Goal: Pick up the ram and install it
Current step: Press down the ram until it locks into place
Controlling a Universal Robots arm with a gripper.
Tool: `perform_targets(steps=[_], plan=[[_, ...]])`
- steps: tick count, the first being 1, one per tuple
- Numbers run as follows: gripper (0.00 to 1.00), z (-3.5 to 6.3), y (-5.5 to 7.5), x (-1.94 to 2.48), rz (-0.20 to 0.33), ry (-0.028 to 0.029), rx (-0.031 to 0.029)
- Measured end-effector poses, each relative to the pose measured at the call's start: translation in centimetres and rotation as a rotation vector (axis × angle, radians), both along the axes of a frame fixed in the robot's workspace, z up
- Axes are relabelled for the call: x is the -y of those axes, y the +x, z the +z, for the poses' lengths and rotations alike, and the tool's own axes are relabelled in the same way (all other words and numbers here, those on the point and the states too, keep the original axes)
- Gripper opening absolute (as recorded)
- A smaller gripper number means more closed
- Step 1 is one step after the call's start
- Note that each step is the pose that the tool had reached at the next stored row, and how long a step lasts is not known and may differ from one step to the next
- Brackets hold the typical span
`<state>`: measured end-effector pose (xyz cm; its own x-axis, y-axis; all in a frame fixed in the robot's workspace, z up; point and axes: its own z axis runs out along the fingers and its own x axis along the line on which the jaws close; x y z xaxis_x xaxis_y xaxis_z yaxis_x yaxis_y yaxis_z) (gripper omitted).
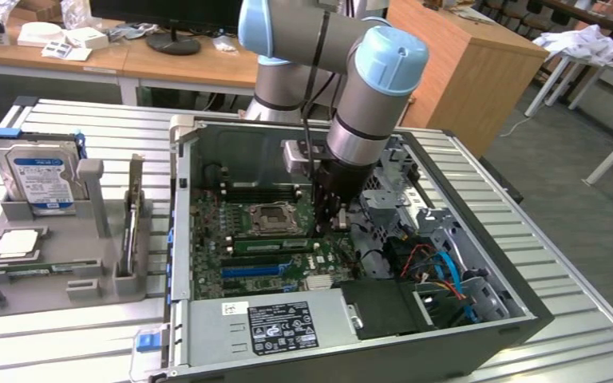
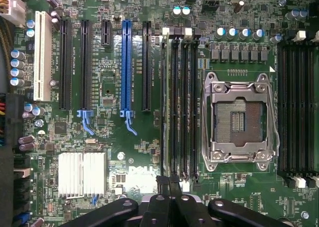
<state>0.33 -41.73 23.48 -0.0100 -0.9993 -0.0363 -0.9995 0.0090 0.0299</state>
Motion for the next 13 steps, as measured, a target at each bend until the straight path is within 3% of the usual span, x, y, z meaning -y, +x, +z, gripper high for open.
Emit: perform_targets(steps=[13], plan=[[0.11, -0.39, -0.01, -0.12, 0.0, 0.0006, 0.0002]])
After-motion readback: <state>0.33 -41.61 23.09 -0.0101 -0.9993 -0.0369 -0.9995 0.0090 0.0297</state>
